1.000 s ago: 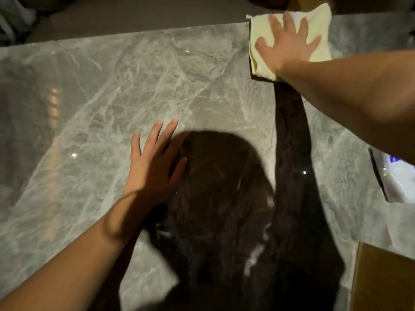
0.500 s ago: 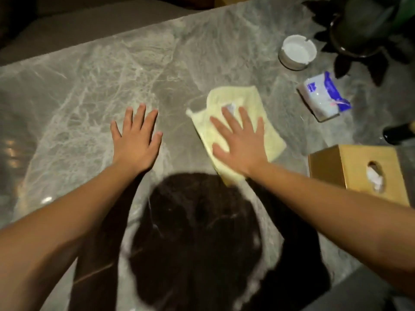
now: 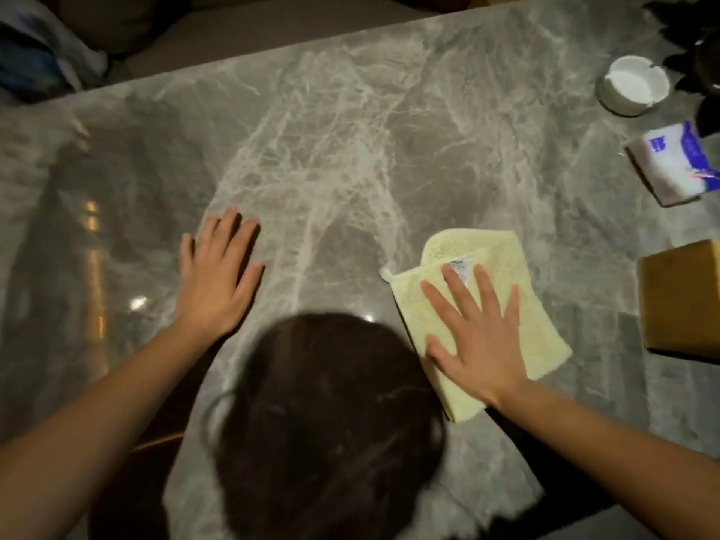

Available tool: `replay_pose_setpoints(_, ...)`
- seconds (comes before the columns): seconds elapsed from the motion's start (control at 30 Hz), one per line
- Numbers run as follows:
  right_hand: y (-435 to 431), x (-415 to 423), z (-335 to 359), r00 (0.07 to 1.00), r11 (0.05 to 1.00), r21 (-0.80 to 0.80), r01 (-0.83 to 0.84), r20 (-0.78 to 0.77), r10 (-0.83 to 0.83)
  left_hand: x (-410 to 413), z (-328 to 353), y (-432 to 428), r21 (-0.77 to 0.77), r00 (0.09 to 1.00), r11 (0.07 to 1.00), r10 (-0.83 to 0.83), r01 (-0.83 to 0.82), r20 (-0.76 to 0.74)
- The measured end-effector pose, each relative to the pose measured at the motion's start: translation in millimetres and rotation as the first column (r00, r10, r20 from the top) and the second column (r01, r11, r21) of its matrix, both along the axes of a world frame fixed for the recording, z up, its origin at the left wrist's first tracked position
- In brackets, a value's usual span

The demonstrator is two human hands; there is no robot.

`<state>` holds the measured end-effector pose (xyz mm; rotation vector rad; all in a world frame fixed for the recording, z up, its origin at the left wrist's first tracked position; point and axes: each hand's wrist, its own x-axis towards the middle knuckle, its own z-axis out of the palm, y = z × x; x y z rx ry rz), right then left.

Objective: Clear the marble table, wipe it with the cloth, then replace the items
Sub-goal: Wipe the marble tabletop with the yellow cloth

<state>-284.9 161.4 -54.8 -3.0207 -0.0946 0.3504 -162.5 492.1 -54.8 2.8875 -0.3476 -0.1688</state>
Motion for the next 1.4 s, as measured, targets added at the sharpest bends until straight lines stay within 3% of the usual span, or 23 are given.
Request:
replay_pose_setpoints(0.17,61,39,-1,0.966,0.966,-0.015,-0.257,-0.017,0.257,-52,0,87,0.001,0.926,0.928,0.371,-0.372,-0.066)
replay_pose_setpoints(0.33,114,62,1,0.864,0.865,0.019,-0.502,-0.027,0.503,-95,-1,141,0.023,0.917,0.921,0.390,-0.390,-0.086)
replay_pose_setpoints(0.5,181,69,2,0.774,0.768,0.119,-0.629,0.014,0.633,-105,-6,150,-0.106,0.923,0.918,0.384,-0.382,0.001)
replay_pose_setpoints(0.63,250,71,-6,0.646,0.636,0.132,-0.760,0.052,0.761,-105,-9,152,-0.174,0.902,0.887,0.432,-0.427,-0.011)
replay_pose_setpoints(0.77,322,83,-6,0.568,0.550,0.159,-0.820,0.117,0.814,-106,-10,158,-0.229,0.905,0.881,0.425,-0.413,0.004)
replay_pose_setpoints(0.87,358,89,-4,0.537,0.528,0.115,-0.841,0.062,0.841,-104,-9,160,-0.323,0.873,0.827,0.488,-0.459,0.007)
replay_pose_setpoints(1.1,361,91,-3,0.520,0.513,0.096,-0.853,0.068,0.852,-107,-8,158,-0.384,0.834,0.779,0.550,-0.496,0.038)
replay_pose_setpoints(1.2,337,75,-2,0.481,0.473,0.098,-0.876,0.105,0.870,-116,-4,149,-0.390,0.715,0.666,0.698,-0.636,0.026)
replay_pose_setpoints(1.4,234,17,-5,0.369,0.356,0.124,-0.926,0.103,0.924,-218,2,123,-0.138,0.580,0.582,0.813,-0.802,0.054)
